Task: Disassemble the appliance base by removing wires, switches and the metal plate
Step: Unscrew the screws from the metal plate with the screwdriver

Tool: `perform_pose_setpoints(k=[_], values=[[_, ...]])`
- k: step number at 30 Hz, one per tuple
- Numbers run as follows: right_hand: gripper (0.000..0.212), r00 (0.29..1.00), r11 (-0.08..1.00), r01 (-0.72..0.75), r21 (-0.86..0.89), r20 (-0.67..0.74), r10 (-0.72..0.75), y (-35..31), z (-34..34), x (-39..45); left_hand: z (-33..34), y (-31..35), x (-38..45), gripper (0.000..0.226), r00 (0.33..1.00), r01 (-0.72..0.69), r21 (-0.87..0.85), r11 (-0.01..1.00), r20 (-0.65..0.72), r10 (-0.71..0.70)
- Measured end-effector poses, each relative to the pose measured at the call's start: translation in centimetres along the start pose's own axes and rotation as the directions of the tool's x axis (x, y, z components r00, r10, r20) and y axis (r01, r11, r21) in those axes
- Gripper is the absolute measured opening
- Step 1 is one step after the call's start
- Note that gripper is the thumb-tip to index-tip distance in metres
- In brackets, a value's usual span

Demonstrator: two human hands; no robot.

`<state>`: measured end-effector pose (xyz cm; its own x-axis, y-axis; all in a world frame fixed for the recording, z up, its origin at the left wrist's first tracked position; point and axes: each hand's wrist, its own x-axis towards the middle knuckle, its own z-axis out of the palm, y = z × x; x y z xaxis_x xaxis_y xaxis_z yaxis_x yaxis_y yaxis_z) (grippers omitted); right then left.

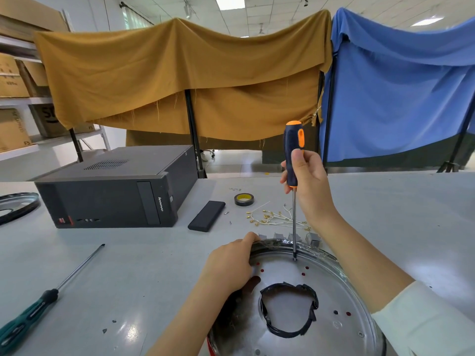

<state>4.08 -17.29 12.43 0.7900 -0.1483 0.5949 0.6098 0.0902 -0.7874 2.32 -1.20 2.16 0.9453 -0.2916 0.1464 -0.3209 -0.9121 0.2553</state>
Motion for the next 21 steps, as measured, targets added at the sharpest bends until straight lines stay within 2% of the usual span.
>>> perform_pose_setpoints(k=[2, 4, 6, 9, 13, 17, 21], values=[[0.022, 1.0, 1.0, -0.025, -0.002, 0.012, 0.025, -0.07, 0.11, 0.01, -0.04, 0.03, 0.02, 0.05, 1.0, 0.0, 0.001, 1.0, 0.0, 0.0], [0.027, 0.998, 0.996, -0.054, 0.07, 0.023, 0.053, -0.27, 0.17, 0.07, -0.01, 0.02, 0.02, 0.05, 1.0, 0.003, 0.002, 1.0, 0.002, -0.003], [0.028, 0.997, 0.992, -0.068, 0.109, 0.036, 0.064, -0.43, 0.13, 0.15, 0.04, 0.0, 0.03, 0.049, 1.0, 0.008, 0.0, 1.0, 0.002, -0.008], [0.028, 0.998, 0.999, -0.04, 0.025, 0.04, 0.039, -0.44, 0.09, 0.13, 0.1, -0.02, 0.08, 0.049, 1.0, 0.011, 0.0, 1.0, 0.007, -0.011], [0.014, 0.995, 0.998, -0.067, -0.02, 0.073, 0.069, -0.39, 0.04, 0.22, 0.05, 0.01, 0.1, 0.052, 1.0, 0.012, 0.0, 1.0, 0.007, -0.012], [0.013, 0.987, 0.991, -0.127, 0.049, 0.101, 0.121, -0.4, 0.01, 0.54, 0.04, 0.03, 0.07, 0.052, 1.0, 0.012, 0.005, 1.0, 0.006, -0.012], [0.028, 0.994, 0.997, -0.078, -0.007, 0.079, 0.079, -0.4, 0.15, 0.53, 0.07, 0.03, 0.08, 0.052, 1.0, 0.01, 0.011, 1.0, 0.0, -0.011]])
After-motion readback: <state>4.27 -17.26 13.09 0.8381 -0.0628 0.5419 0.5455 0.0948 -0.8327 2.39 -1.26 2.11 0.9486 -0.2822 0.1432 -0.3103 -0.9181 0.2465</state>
